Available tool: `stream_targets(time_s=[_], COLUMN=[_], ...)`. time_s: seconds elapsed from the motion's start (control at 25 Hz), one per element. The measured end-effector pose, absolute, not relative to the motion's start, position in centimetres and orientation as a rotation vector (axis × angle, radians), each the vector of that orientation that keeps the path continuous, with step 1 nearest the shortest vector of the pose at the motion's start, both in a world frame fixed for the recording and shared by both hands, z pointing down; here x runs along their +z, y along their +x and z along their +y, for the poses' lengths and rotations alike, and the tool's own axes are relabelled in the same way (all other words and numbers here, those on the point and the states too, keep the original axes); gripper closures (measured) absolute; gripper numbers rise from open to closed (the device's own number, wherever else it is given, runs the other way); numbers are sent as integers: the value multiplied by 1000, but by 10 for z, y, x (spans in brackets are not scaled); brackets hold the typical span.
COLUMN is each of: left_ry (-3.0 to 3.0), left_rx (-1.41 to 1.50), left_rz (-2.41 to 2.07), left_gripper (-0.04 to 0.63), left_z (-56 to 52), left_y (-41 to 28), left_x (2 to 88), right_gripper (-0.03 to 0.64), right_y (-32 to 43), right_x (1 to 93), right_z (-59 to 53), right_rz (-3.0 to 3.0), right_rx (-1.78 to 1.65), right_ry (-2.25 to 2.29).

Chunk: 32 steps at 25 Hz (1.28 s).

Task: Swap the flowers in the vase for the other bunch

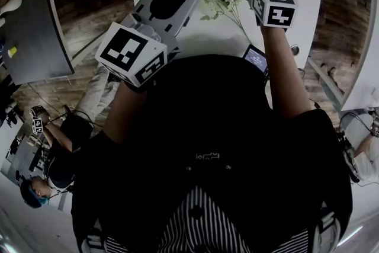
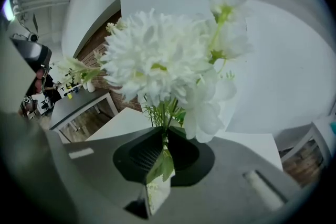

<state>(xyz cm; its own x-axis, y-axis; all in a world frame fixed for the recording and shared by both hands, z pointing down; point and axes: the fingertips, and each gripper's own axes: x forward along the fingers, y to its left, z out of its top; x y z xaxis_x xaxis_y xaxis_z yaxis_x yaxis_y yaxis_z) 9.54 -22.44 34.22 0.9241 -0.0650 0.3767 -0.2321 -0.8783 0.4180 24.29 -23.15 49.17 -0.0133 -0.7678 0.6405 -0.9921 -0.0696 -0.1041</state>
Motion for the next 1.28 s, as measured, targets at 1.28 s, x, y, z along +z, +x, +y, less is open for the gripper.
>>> stream_targets(time_s=[1.28], left_ry=[2749], left_rx=[335], left_rz=[-234], left_gripper=[589], left_z=[-169], left_y=[72], left_x=[268], right_gripper=[584], right_y=[224], right_x=[341], right_z=[-170], right_rz=[-1996], right_rx=[509], right_ry=[1957])
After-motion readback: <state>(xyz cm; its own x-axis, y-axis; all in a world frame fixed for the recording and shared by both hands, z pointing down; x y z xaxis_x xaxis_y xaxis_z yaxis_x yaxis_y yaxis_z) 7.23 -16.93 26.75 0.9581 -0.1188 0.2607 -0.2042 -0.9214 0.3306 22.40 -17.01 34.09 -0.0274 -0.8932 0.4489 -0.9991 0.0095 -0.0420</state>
